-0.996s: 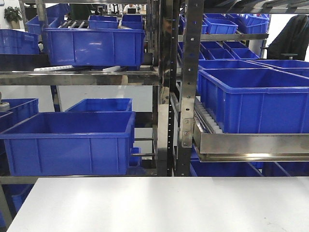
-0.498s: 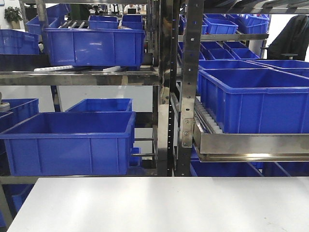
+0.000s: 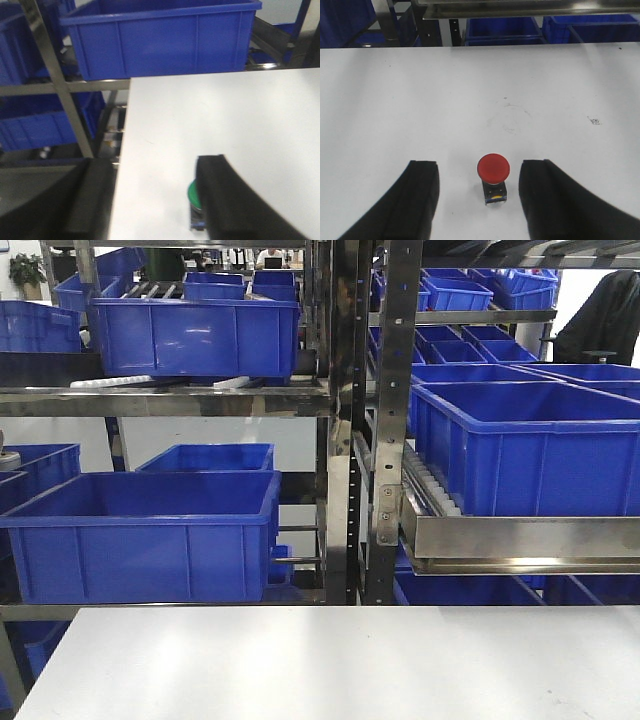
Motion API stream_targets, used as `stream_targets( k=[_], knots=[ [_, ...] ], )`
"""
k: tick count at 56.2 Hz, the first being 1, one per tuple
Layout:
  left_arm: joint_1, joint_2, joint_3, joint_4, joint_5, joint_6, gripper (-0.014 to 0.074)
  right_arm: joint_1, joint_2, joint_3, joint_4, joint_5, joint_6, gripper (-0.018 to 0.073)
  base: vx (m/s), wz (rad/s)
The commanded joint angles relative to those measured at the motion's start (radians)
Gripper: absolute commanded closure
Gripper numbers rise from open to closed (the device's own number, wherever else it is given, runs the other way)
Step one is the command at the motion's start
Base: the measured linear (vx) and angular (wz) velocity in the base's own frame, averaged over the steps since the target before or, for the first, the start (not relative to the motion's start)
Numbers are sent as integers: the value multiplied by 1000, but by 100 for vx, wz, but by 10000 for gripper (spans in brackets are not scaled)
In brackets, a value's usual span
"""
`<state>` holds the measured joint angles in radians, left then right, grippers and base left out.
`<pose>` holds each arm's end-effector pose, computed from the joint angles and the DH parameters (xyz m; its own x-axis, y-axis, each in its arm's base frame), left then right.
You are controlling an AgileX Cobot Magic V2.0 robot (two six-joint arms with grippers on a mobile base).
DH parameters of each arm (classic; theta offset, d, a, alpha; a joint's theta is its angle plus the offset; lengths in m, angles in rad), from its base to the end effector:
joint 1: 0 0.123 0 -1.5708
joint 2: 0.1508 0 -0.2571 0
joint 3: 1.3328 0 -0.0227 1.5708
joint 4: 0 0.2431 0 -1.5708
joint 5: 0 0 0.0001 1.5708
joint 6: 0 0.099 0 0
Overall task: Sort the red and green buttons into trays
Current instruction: 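Lower both grippers over the green and red buttons on the table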
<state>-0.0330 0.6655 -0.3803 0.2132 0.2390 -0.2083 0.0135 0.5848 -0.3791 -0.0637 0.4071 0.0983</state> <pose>0.1566 -0.0002 0.2433 -0.4183 0.0128 -0.9082 -0.0129 0.9997 0.0201 0.1391 -0.0006 0.2396 -0.5003 0.0330 -0.8652 0.0282 0.9994 0.0218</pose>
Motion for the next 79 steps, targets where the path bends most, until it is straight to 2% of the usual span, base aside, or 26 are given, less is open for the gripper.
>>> stream_targets(
  k=[1, 9, 16, 20, 25, 31, 40, 46, 52, 57, 61, 64, 72, 79],
  knots=[
    [-4, 49, 1, -60, -102, -2, -24, -5, 10, -33, 15, -57, 1, 82, 0, 0],
    [-26, 130, 21, -92, -128, 1, -34, -5, 10, -33, 15, -38, 1, 82, 0, 0],
    [-80, 206, 21, -87, -239, 2, -17, -5, 10, -33, 15, -33, 1, 82, 0, 0],
    [-100, 270, 20, -64, -300, 38, -3, -5, 10, -33, 15, -33, 1, 82, 0, 0],
    [-100, 340, 20, -36, -368, 72, 5, -5, 10, -33, 15, -30, 1, 82, 0, 0],
    [-99, 408, 19, -36, -456, 83, 5, -5, 10, -33, 15, -25, 1, 82, 0, 0],
    [-99, 494, 19, -36, -517, 93, 5, -5, 10, -33, 14, -15, 1, 82, 0, 0],
    [-99, 549, 19, -41, -546, 142, 6, -5, 10, -33, 8, -1, -1, 82, 0, 0],
    [-99, 590, 16, -120, -608, 195, 6, -5, 10, -33, 4, 14, -1, 82, 0, 0],
    [-99, 615, 16, -257, -679, 258, 6, -5, 10, -33, 4, 24, -1, 82, 0, 0],
    [-99, 631, 16, -328, -706, 301, 6, -5, 10, -33, 4, 27, -1, 82, 0, 0],
    [-99, 645, 16, -334, -706, 319, 6, -5, 10, -33, 2, 27, -1, 82, 0, 0],
    [-101, 684, 16, -308, -685, 304, 6, -5, 10, -33, -2, 27, -1, 82, 0, 0],
    [-100, 717, 16, -297, -721, 306, 6, -5, 10, -33, -2, 27, -1, 82, 0, 0]
  ],
)
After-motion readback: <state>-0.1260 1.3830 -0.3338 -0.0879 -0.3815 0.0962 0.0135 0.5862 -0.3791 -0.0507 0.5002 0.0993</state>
